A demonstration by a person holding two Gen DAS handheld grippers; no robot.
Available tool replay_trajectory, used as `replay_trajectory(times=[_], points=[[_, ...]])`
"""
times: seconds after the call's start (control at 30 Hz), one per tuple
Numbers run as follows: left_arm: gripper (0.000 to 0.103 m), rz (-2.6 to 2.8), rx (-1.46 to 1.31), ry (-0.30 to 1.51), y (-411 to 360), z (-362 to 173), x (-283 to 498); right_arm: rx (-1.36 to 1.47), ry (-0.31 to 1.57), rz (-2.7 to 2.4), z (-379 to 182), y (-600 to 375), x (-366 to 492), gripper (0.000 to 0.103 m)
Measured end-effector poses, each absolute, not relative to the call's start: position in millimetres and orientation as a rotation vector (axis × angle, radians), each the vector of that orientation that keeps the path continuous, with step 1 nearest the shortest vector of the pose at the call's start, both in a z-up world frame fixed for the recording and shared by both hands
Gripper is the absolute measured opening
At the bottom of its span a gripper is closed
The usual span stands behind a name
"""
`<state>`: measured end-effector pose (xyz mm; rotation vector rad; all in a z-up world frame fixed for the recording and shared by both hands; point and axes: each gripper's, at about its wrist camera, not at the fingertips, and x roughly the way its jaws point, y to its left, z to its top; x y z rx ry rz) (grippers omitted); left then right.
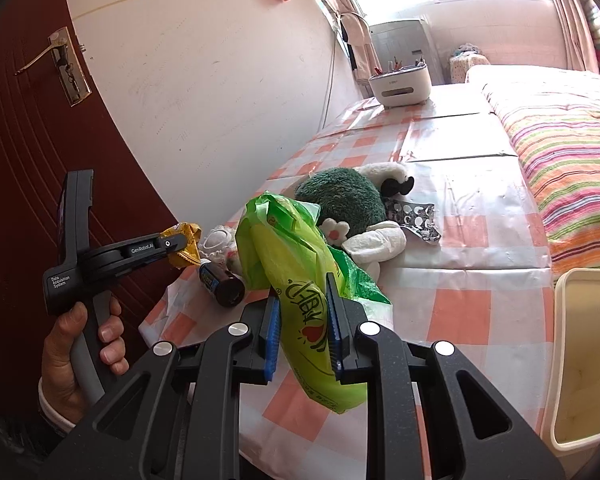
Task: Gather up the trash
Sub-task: 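Grasp the yellow wrapper with the left tool while the right tool lifts the green bag, then carry both items over the cream bin and open both tools to drop them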
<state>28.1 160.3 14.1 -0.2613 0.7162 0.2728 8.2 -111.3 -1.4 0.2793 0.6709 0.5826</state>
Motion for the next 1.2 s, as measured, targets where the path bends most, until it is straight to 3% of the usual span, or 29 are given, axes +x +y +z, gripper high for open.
replay_trajectory(times=[1.2], points=[[0.018, -0.233, -0.045, 0.78, -47.4, 19.9, 22.5, 0.447, 0.594, 0.101, -27.8, -294.6, -31.9, 0.022]])
